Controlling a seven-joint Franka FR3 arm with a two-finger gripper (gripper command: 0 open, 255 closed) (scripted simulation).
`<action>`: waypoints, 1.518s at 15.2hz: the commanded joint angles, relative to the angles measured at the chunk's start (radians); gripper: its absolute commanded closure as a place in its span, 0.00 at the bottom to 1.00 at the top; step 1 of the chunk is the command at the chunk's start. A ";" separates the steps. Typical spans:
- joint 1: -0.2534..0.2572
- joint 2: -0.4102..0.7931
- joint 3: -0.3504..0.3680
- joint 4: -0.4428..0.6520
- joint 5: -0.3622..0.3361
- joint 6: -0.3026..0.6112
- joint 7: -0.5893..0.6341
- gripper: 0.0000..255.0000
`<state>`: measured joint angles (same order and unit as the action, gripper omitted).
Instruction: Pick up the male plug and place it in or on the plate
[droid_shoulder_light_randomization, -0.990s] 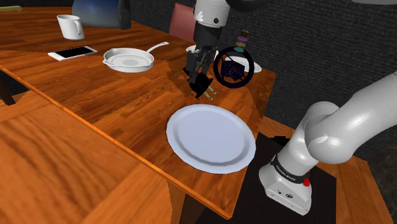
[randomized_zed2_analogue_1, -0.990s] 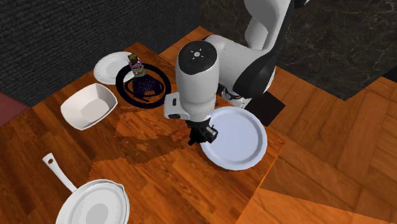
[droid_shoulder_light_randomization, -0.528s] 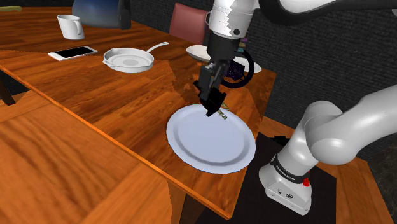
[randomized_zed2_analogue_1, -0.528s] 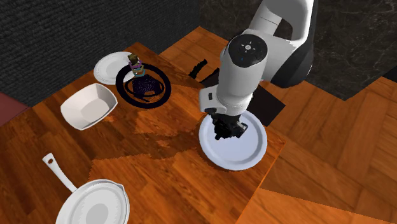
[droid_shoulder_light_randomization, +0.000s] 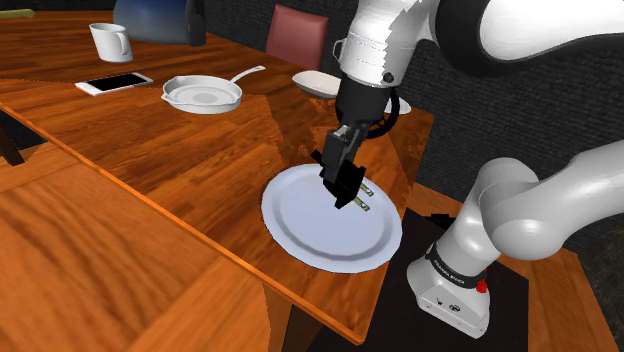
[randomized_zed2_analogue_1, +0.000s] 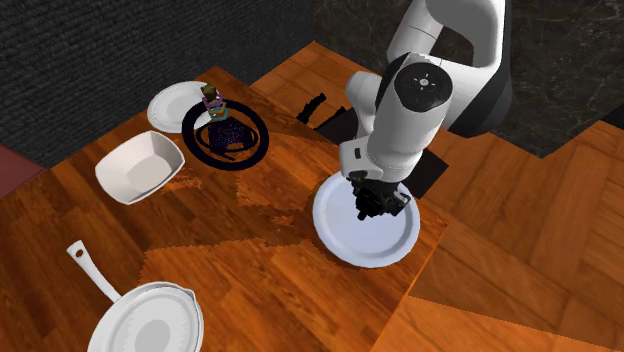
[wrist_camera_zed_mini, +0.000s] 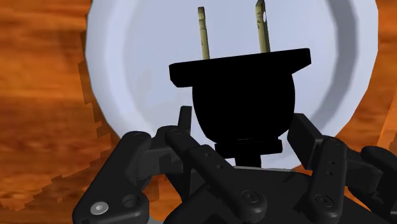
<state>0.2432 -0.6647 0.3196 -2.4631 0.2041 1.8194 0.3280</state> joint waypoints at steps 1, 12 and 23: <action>0.001 0.005 0.006 -0.022 0.004 0.028 0.000 1.00; 0.007 0.032 0.030 -0.131 0.022 0.164 -0.002 1.00; 0.008 0.032 0.030 -0.131 0.022 0.163 -0.002 0.00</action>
<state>0.2508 -0.6331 0.3495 -2.5940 0.2259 1.9828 0.3262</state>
